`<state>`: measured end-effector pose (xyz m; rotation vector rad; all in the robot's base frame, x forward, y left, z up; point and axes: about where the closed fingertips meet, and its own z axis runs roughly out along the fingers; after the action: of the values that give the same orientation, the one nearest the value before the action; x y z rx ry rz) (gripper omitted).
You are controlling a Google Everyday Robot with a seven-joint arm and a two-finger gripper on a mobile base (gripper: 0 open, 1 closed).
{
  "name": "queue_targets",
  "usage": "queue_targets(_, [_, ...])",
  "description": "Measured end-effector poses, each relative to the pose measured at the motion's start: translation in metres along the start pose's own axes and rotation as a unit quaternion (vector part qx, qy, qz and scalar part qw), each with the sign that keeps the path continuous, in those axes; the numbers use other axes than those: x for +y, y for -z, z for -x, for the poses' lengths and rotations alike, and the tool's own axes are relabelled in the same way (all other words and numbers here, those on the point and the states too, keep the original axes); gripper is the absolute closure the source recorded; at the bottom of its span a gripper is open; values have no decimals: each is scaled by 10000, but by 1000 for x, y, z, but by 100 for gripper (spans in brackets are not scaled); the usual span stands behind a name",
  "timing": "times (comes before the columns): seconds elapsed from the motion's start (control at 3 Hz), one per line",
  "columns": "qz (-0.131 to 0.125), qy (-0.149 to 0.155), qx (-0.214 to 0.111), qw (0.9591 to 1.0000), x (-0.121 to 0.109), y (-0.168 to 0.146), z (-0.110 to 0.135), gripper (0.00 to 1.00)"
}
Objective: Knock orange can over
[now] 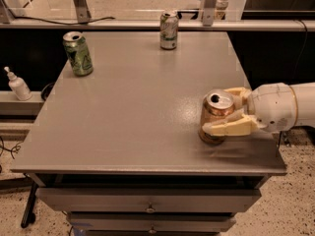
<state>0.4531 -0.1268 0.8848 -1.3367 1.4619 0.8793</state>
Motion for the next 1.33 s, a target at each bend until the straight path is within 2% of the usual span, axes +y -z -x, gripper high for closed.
queue_targets(0.33, [-111, 85, 229, 9996, -18, 5, 13, 88])
queue_targets(0.67, [-318, 356, 785, 9958, -47, 16, 36, 100])
queue_targets(1.0, [-491, 819, 1725, 9804, -73, 18, 56, 100])
queue_targets(1.33, [-538, 1309, 2584, 9556, -83, 6, 69, 100])
